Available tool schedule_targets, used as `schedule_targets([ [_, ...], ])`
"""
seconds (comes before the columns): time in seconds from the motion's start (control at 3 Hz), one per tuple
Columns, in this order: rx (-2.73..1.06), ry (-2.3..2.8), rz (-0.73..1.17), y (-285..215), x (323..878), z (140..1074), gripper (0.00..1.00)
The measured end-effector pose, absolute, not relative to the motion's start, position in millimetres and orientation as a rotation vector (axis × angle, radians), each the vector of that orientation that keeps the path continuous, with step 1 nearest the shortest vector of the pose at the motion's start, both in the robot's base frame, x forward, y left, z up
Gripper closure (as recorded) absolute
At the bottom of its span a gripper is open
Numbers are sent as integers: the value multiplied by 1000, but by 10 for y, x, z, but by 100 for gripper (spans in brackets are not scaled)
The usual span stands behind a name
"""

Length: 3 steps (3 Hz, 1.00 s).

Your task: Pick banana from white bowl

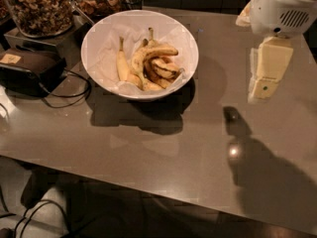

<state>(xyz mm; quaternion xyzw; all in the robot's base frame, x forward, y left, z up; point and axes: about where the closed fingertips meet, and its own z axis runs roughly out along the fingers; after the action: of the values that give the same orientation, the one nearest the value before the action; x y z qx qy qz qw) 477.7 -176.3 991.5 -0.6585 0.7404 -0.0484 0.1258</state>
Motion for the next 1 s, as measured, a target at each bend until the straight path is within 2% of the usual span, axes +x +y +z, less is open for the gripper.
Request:
schedule_targets([
  [0.33, -1901, 2138, -153, -1739, 4816, 9946, 0],
  [1.0, -1933, 2002, -118, -1261, 5330, 10168, 0],
])
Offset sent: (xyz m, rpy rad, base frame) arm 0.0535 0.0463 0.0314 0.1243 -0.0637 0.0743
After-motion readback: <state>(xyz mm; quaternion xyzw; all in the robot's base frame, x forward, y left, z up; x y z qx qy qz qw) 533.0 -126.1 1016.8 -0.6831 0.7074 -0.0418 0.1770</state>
